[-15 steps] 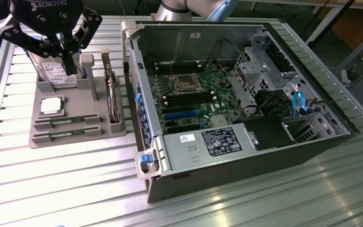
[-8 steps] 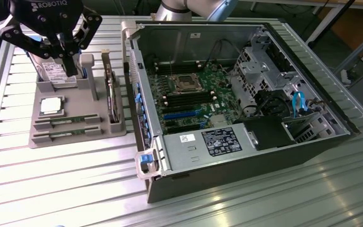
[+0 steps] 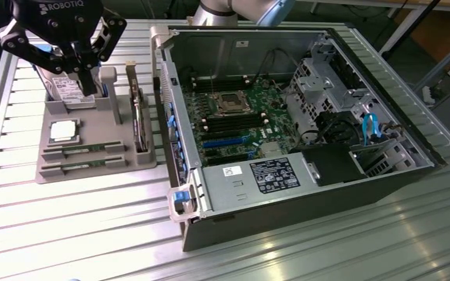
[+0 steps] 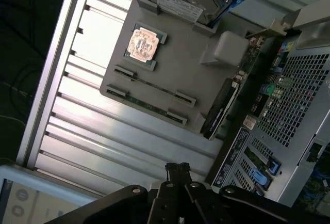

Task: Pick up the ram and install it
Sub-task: 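Pick up the ram and move it above insertion slot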

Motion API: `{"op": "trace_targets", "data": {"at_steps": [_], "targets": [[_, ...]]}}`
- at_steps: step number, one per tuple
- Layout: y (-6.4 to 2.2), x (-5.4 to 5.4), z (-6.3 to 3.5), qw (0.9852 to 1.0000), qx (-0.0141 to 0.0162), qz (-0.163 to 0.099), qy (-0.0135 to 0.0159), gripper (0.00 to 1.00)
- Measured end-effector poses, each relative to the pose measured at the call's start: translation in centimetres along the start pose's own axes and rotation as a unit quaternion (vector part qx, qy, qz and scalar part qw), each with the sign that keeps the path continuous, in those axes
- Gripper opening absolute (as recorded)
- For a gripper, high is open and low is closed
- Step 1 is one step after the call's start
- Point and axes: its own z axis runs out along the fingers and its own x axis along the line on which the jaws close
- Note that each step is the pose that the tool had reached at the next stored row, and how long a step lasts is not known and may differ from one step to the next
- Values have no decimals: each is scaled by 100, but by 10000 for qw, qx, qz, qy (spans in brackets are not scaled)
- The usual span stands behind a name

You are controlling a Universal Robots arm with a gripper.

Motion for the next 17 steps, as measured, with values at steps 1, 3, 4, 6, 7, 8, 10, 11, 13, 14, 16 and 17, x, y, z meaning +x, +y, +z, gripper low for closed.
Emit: {"op": "trace_targets", "data": {"at_steps": [1, 3, 4, 6, 7, 8, 10, 11, 13, 14, 16, 17], "targets": [[0, 0, 0, 10000, 6, -15, 1, 9], [0, 0, 0, 10000, 30, -73, 3, 9], [0, 0, 0, 9999, 42, -99, 4, 9], [0, 0, 0, 9999, 61, -145, 6, 9], [0, 0, 0, 9999, 66, -156, 7, 9], [0, 0, 0, 9998, 70, -168, 7, 9], [0, 0, 0, 9998, 76, -191, 7, 9], [0, 0, 0, 9998, 78, -202, 6, 9], [0, 0, 1, 9997, 86, -242, 3, 9], [0, 0, 0, 9996, 89, -255, 3, 9], [0, 0, 1, 9995, 97, -305, -1, 9], [0, -1, 1, 9994, 99, -326, -4, 9]]}}
